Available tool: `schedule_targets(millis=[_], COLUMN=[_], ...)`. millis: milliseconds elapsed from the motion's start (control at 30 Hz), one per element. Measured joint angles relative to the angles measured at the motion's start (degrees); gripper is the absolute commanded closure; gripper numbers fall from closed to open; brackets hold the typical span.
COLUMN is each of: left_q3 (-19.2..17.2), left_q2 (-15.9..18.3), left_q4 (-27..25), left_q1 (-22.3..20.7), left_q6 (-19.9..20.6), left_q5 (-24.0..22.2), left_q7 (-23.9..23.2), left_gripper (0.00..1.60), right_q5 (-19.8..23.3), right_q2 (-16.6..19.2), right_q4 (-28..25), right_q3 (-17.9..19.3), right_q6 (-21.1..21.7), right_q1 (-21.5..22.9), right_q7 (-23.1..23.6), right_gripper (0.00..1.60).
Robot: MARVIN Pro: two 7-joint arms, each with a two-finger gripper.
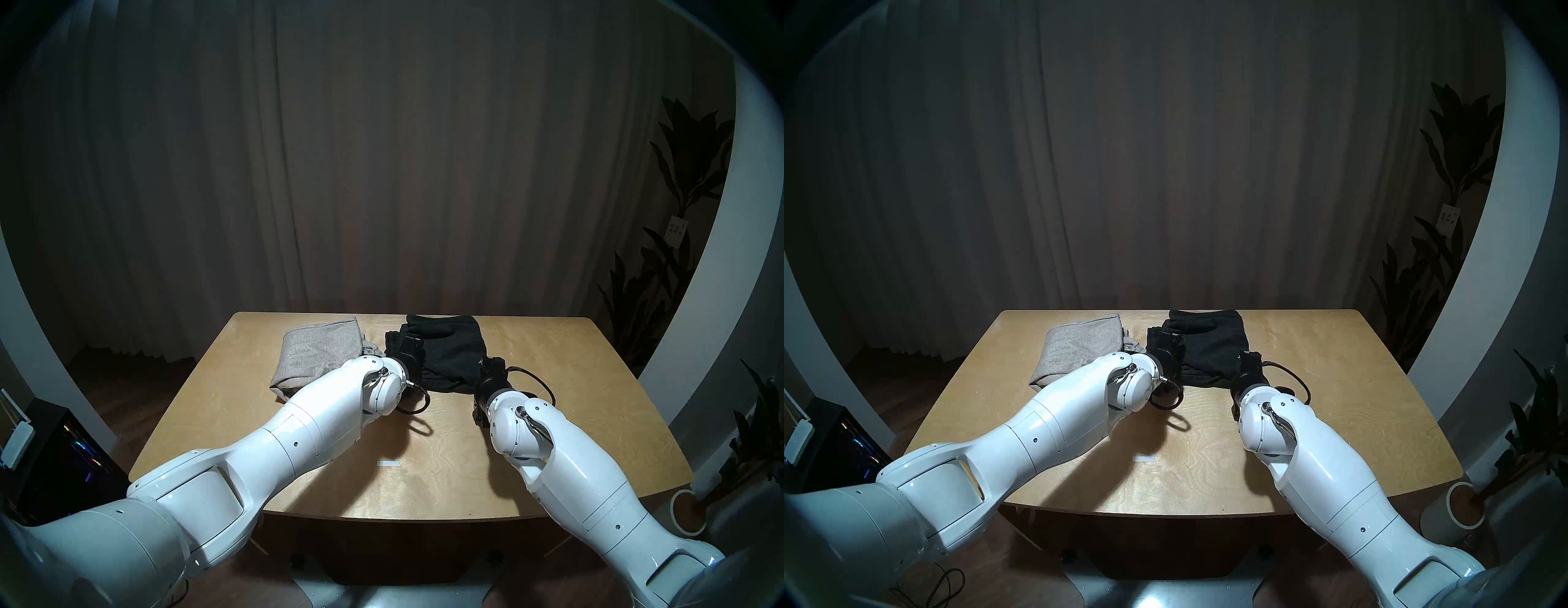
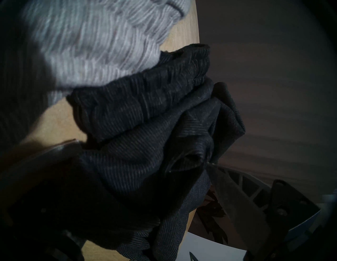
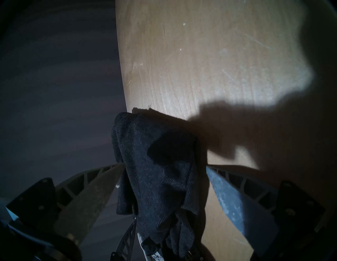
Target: Fold pants twice and stack them
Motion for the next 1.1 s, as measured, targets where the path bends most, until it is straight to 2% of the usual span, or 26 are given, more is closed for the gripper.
schedule_targets(millis=[500, 867, 967, 1000, 1067, 1100], left_q3=[0.5, 0.6, 0.6, 0.7, 0.7, 0.7], left_q2=[-1.4, -2.2, -2.5, -2.6, -2.7, -2.8], left_q4=[4.3, 6.2, 6.6, 6.8, 7.2, 7.3], left_q1=[-1.3, -2.2, -2.4, -2.5, -2.7, -2.7], left_q6=[3.0, 4.0, 4.2, 4.3, 4.5, 4.5], left_q5=[-0.5, -0.8, -0.8, -0.8, -0.9, -0.9], left_q7=[-3.4, -3.4, -3.4, -3.4, -3.4, -3.4], left_gripper=[0.0, 0.0, 0.0, 0.0, 0.0, 0.05], right_q5=[0.9, 1.7, 1.9, 1.9, 2.1, 2.1], right_q2=[-2.5, -3.7, -3.9, -4.0, -4.1, -4.2], right_q4=[6.1, 10.0, 10.9, 11.3, 12.0, 12.2], right_q3=[-0.2, -0.4, -0.5, -0.5, -0.7, -0.8], right_q6=[1.5, 2.6, 2.9, 2.9, 3.1, 3.1], right_q1=[3.8, 6.1, 6.6, 6.8, 7.0, 7.1], right_q7=[3.5, 5.9, 6.4, 6.5, 6.7, 6.8], right_gripper=[0.0, 0.04, 0.18, 0.18, 0.3, 0.46])
